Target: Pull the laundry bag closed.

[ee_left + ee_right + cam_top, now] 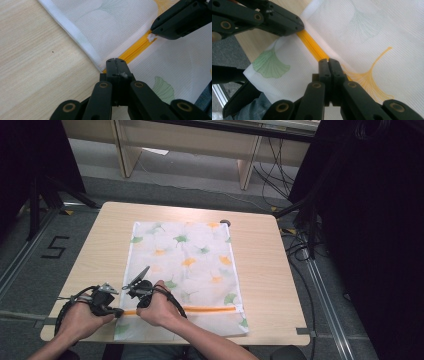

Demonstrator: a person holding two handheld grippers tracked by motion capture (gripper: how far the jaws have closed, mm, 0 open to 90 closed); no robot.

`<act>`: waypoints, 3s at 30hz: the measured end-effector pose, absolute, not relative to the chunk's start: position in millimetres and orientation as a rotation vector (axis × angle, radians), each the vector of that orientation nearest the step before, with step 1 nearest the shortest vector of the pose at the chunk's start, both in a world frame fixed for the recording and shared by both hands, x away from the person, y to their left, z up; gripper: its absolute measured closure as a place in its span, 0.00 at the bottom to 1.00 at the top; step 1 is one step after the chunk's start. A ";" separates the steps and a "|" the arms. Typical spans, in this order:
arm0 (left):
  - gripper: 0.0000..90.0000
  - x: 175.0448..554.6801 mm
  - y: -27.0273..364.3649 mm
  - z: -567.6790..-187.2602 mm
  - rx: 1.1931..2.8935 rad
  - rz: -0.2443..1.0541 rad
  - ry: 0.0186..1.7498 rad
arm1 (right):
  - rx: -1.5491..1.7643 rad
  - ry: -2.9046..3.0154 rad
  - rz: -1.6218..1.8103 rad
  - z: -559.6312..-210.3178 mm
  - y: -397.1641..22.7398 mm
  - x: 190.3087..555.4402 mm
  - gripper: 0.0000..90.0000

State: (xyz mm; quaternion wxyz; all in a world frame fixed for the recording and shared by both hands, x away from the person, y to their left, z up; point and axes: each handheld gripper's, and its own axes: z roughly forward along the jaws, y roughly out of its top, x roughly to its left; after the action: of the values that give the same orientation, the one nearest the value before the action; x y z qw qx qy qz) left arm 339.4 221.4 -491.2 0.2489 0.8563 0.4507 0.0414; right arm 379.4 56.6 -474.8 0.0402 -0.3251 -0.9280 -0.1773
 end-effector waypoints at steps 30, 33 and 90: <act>1.00 339.1 222.2 -490.8 2.338 0.121 1.223 | -1.032 -2.846 -0.504 -470.2 42.4 380.0 1.00; 1.00 339.1 222.3 -490.8 2.338 0.120 1.223 | -1.002 -2.866 -0.512 -470.7 40.6 381.2 1.00; 1.00 338.8 222.0 -490.9 2.333 0.123 1.229 | -1.073 -2.853 -0.471 -468.5 11.8 384.9 1.00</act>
State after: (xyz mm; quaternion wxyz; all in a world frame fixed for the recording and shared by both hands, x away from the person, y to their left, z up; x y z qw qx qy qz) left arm 338.8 222.0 -490.9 0.2483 0.8562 0.4509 0.0452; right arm 384.9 11.8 -468.5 0.0285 -0.3477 -0.9246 -0.1527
